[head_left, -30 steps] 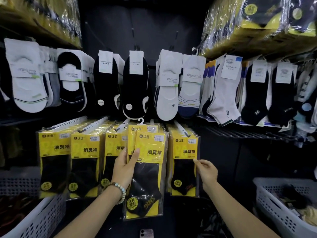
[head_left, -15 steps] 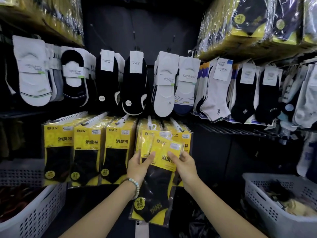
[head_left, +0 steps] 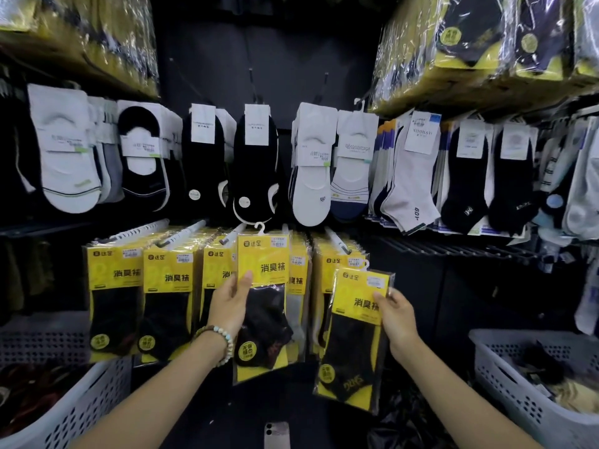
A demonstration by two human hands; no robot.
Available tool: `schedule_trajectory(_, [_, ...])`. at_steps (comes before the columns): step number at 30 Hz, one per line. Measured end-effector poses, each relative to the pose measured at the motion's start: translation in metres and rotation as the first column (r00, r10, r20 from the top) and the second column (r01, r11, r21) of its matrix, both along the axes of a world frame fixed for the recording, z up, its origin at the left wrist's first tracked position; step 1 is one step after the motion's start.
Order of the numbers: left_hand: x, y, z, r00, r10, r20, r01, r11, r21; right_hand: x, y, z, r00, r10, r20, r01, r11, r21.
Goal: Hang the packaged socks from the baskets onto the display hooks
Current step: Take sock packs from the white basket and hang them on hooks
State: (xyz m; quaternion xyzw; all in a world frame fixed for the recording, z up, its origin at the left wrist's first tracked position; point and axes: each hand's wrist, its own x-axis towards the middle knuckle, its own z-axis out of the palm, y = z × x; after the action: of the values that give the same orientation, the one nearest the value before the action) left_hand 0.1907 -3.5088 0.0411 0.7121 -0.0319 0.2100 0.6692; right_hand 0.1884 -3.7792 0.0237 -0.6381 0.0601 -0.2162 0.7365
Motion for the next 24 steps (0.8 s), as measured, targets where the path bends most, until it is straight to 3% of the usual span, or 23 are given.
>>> schedule_trajectory(4, [0.003, -0.005, 0.009, 0.997, -0.021, 0.074, 0.020, 1.000, 0.012, 0.027, -0.009, 0.019, 0.999, -0.021, 0.036, 0.023, 0.998, -0.063])
schedule_trajectory(9, [0.009, -0.012, 0.014, 0.993, -0.053, 0.105, 0.049, 0.998, 0.035, 0.051, -0.003, 0.023, 0.994, 0.073, 0.077, -0.052, 0.969, -0.242])
schedule_trajectory(13, [0.014, -0.014, 0.015, 0.991, -0.085, 0.108, 0.082, 0.996, 0.030, 0.066, -0.004, 0.013, 0.994, 0.069, 0.083, -0.045, 0.964, -0.263])
schedule_trajectory(18, [0.014, -0.021, 0.019, 0.987, -0.120, 0.107, 0.115, 0.992, 0.056, 0.078, -0.010, -0.003, 0.989, -0.143, -0.032, 0.131, 0.960, -0.247])
schedule_trajectory(21, [0.011, -0.023, 0.018, 0.985, -0.145, 0.096, 0.139, 0.988, 0.067, 0.072, -0.017, -0.014, 0.966, -0.240, -0.093, 0.194, 0.917, -0.349])
schedule_trajectory(24, [0.008, -0.026, 0.012, 0.983, -0.161, 0.085, 0.156, 0.986, 0.064, 0.058, -0.022, -0.016, 0.964, -0.261, -0.044, 0.228, 0.904, -0.361])
